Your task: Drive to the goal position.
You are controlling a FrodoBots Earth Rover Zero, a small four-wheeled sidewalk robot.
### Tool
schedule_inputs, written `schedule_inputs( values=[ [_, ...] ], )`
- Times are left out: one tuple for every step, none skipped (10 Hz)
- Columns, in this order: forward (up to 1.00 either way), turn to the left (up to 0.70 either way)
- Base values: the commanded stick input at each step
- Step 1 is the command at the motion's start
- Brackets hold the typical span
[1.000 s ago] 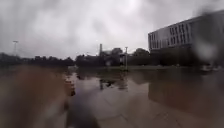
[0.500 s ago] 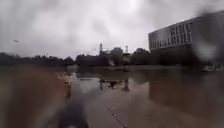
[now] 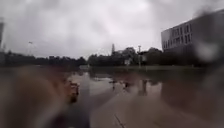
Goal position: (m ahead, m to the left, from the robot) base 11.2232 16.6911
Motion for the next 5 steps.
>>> schedule_inputs(
  values=[
    [0.7, 0.0],
    [0.7, 0.0],
    [0.7, 0.0],
    [0.7, 0.0],
    [0.7, 0.0]
  ],
)
